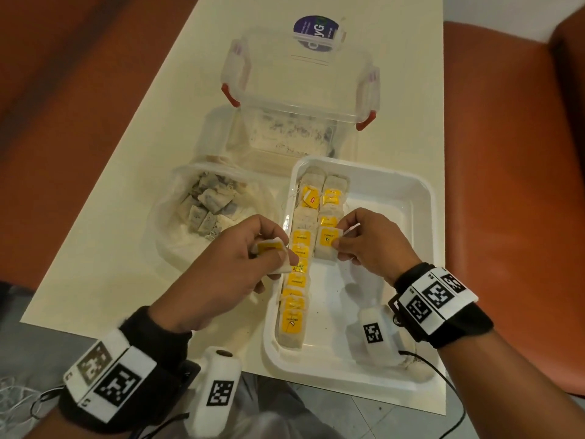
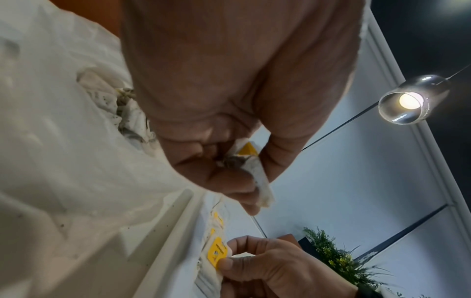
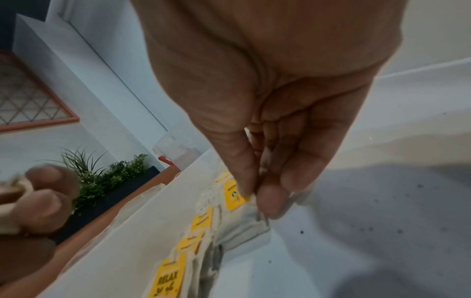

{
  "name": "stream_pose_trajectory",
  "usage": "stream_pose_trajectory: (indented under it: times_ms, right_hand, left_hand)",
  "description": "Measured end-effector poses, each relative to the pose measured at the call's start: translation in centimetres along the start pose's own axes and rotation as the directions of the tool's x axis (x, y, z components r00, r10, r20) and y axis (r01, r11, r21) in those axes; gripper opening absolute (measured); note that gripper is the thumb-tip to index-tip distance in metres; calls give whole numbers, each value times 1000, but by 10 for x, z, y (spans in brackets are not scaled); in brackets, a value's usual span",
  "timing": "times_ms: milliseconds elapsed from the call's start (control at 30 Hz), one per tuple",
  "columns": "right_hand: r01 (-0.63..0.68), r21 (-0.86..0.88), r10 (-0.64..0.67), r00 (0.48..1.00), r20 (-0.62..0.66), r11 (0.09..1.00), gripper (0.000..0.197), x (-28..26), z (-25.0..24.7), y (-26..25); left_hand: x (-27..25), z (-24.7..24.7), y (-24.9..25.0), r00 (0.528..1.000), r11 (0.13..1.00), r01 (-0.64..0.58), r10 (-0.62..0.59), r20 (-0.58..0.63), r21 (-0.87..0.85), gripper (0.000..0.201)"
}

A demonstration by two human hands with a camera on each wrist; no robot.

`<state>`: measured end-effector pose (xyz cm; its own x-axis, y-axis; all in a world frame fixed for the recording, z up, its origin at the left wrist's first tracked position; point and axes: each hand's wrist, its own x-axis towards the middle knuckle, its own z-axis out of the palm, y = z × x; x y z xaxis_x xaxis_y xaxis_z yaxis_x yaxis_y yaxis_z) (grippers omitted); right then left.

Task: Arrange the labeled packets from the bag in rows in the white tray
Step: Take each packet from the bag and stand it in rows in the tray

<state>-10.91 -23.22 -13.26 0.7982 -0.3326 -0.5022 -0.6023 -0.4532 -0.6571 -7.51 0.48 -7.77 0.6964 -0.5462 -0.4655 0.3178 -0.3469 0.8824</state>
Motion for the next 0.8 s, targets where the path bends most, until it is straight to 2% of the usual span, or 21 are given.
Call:
stream_pose_trajectory:
  times_ms: [300,433,500,600,667,733,800]
  right_hand:
    - [-9,59,14,997,-80,998,28,-1,1,0]
    - [30,73,-18,987,-162,997,19,-17,-5,-11]
    - [118,159,-96,986,-137,980,16,-32,-7,-22]
    - [188,342,-206,979,16,921,27,-56,-8,-39]
    - [225,357,-268,961,74,907,25,-64,-8,-44]
    - [273,360,-317,946,70,892,11,-65,-8,-44]
    - [307,372,-346,937,42,876,7,-64,-10,-42]
  left_hand:
    - [3,-1,-1,998,999,-39,37,-53,-36,16]
    - [6,5,-1,995,995,-54,47,-86,-84,16]
    - [9,10,0,994,992,-62,51,-100,-107,20]
    - [12,18,2,992,988,-90,78,-102,-125,29]
    - [13,22,4,992,989,-102,93,-85,-107,32]
    - [15,25,5,993,991,-107,103,-61,-78,35]
    - [16,26,5,993,992,-115,114,-25,-57,39]
